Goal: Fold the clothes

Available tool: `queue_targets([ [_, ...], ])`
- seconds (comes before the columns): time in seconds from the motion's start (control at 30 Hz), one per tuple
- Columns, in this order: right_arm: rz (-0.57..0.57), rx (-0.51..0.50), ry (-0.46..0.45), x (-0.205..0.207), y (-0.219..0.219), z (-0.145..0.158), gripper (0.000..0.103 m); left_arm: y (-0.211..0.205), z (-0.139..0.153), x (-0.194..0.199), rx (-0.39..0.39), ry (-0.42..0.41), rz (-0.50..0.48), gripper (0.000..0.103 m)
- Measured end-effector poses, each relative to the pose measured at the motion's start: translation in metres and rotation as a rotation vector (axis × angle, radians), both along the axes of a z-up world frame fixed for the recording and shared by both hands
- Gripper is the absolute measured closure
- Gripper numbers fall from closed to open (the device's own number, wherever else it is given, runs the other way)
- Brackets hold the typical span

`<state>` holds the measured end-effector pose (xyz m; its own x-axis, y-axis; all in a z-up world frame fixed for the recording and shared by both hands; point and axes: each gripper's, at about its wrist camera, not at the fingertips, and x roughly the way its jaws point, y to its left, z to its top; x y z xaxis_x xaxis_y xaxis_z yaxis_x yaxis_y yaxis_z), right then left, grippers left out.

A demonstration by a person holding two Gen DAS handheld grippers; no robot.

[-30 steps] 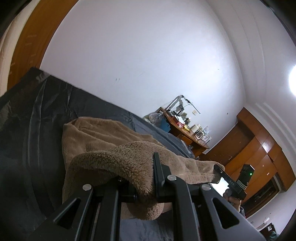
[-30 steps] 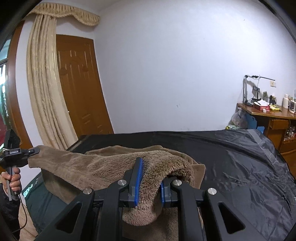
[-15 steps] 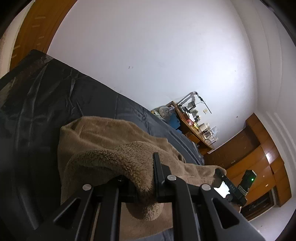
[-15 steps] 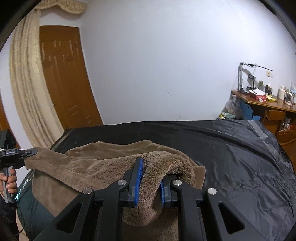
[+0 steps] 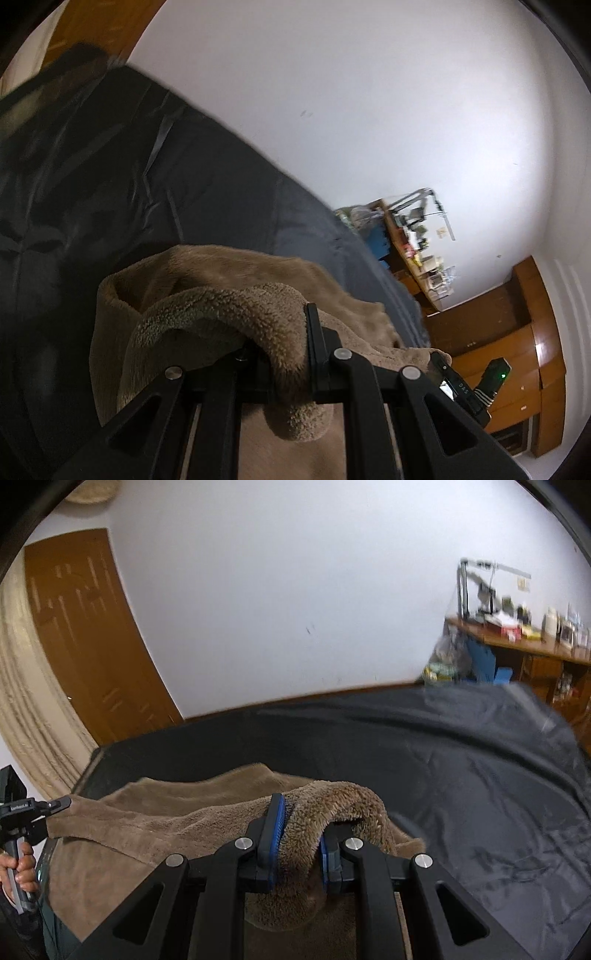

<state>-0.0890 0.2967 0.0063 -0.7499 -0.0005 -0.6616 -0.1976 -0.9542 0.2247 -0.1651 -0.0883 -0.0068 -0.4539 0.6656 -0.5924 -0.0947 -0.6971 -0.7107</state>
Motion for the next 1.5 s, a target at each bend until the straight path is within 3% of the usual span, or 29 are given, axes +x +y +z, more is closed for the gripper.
queue_targets([
  [0.17, -0.002, -0.087, -0.097, -0.025, 0.016, -0.034, 0.084, 0.001, -0.026, -0.017, 0.012, -0.083, -0.017, 0.081],
  [0.23, 0.001, -0.139, -0.096, -0.027, 0.021, -0.038, 0.083, 0.001, -0.03, -0.022, 0.024, -0.102, -0.027, 0.077],
  [0.3, 0.01, -0.194, -0.077, -0.027, 0.024, -0.037, 0.082, 0.0, -0.031, -0.026, 0.062, -0.112, -0.031, 0.067],
  [0.33, 0.014, -0.221, -0.068, -0.027, 0.026, -0.037, 0.078, -0.001, -0.031, -0.028, 0.094, -0.116, -0.034, 0.055],
  [0.37, 0.019, -0.248, -0.059, -0.027, 0.027, -0.037, 0.065, -0.003, -0.029, -0.03, 0.132, -0.115, -0.029, 0.043],
  [0.4, 0.023, -0.276, -0.05, -0.027, 0.029, -0.036, 0.053, -0.006, -0.027, -0.031, 0.174, -0.109, -0.02, 0.038],
  [0.43, 0.028, -0.303, -0.04, -0.027, 0.031, -0.036, 0.03, -0.009, -0.025, -0.032, 0.217, -0.104, -0.01, 0.03],
  [0.47, 0.032, -0.33, -0.031, -0.027, 0.032, -0.036, 0.026, -0.013, -0.023, -0.032, 0.253, -0.099, 0.003, 0.025],
  [0.57, 0.057, -0.379, 0.015, -0.025, 0.035, -0.025, 0.025, -0.026, -0.017, -0.031, 0.293, -0.081, 0.052, 0.022],
  [0.77, 0.06, -0.429, 0.042, -0.016, 0.043, -0.013, 0.024, -0.038, -0.017, -0.02, 0.265, -0.076, 0.071, 0.022],
  [0.9, 0.054, -0.487, 0.074, -0.013, 0.05, -0.01, 0.024, -0.024, -0.01, -0.007, 0.161, -0.053, 0.012, 0.022],
  [1.0, 0.042, -0.602, 0.101, -0.016, 0.061, -0.008, 0.024, -0.005, -0.005, -0.003, 0.128, -0.047, -0.048, 0.022],
  [1.13, 0.036, -0.681, 0.114, -0.019, 0.069, -0.007, 0.024, 0.02, 0.0, -0.002, 0.09, -0.043, -0.116, 0.022],
  [1.33, -0.037, -0.697, 0.093, -0.022, 0.079, -0.017, 0.024, 0.011, -0.004, -0.032, 0.064, -0.043, 0.075, 0.022],
  [1.5, -0.092, -0.561, 0.062, -0.011, 0.084, -0.012, 0.018, -0.014, -0.012, -0.026, 0.092, -0.047, 0.126, 0.022],
])
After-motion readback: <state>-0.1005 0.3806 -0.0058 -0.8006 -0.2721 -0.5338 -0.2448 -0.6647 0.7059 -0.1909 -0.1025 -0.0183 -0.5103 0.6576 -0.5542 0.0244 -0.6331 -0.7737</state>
